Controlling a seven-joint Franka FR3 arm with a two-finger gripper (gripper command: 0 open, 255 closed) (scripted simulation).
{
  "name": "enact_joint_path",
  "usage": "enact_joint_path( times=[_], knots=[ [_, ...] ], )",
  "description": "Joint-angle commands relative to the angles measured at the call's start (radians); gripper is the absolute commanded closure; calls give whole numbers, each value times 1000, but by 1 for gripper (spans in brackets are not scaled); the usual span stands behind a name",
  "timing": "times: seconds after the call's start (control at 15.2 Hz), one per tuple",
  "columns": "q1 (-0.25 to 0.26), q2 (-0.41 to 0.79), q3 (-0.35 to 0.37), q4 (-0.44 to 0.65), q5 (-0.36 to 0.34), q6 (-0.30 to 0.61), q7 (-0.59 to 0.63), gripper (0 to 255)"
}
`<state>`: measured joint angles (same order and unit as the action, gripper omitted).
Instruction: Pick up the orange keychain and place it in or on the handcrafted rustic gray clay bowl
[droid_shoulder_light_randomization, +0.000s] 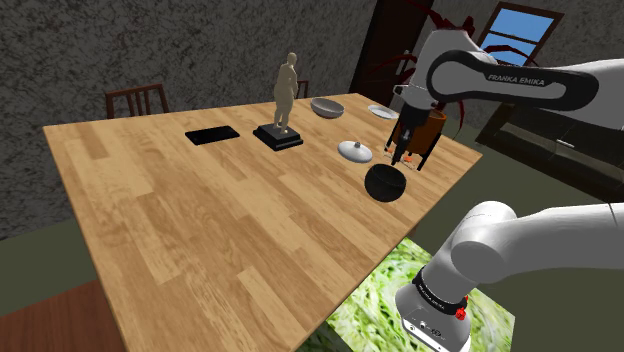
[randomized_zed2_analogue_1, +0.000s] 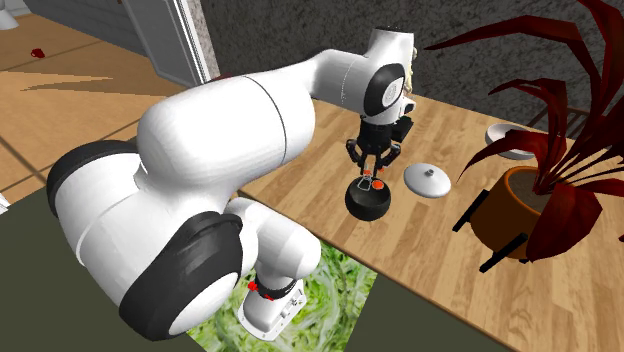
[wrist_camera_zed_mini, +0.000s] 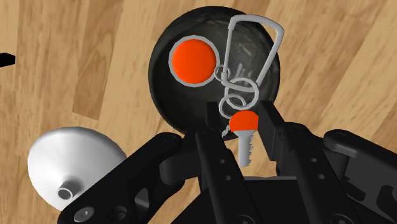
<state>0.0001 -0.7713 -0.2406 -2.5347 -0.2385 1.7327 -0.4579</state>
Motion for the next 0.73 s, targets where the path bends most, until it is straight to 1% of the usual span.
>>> enact_joint_path(
  times=[0.0,0.66],
  knots=[
    [-2,-1,-5,-25,-5,25,1,255],
    [-11,19,-29,-147,-29,166,13,255]
  ],
)
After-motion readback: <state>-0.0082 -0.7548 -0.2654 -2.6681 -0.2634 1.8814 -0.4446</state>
